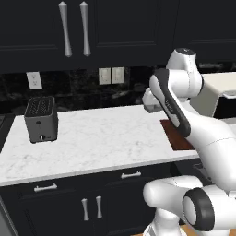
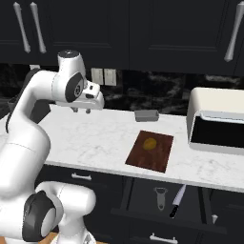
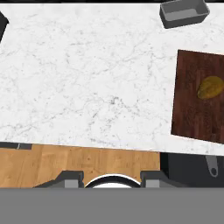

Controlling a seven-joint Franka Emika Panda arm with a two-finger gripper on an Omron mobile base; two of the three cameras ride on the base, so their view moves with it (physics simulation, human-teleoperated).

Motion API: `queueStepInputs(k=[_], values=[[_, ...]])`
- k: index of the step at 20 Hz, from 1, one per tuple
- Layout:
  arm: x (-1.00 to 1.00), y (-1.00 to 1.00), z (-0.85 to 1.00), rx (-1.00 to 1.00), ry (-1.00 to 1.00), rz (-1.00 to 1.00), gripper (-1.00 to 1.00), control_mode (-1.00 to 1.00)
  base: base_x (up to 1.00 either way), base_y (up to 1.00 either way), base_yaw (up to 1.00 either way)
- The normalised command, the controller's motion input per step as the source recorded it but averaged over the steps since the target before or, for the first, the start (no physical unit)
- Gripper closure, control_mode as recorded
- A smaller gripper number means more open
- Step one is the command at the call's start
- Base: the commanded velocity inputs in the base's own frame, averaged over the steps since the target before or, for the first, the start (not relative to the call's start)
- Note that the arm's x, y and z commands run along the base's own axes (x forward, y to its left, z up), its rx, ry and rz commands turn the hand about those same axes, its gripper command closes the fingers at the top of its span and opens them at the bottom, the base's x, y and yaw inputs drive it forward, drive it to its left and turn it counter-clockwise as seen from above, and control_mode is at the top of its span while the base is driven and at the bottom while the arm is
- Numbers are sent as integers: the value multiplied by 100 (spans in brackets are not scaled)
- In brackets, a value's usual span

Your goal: Place the appropriate cutting tool for cutting the avocado skin on the cutting board.

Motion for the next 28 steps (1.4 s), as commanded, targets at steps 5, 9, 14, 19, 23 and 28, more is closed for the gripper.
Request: queueStepInputs(k=[5,9,14,19,23,28], values=[[-40,-24,-2,0,-6,0,-100,-100,0,0,0],[-92,-100,-48,10,0,-2,-100,-100,0,0,0],[-49,-100,-80,2,-3,18,-100,-100,0,0,0],[-37,-100,-25,3,3,13,-100,-100,0,0,0],[-20,-100,-17,13,24,-3,-100,-100,0,0,0],[7,-100,-54,9,32,-14,-100,-100,0,0,0]])
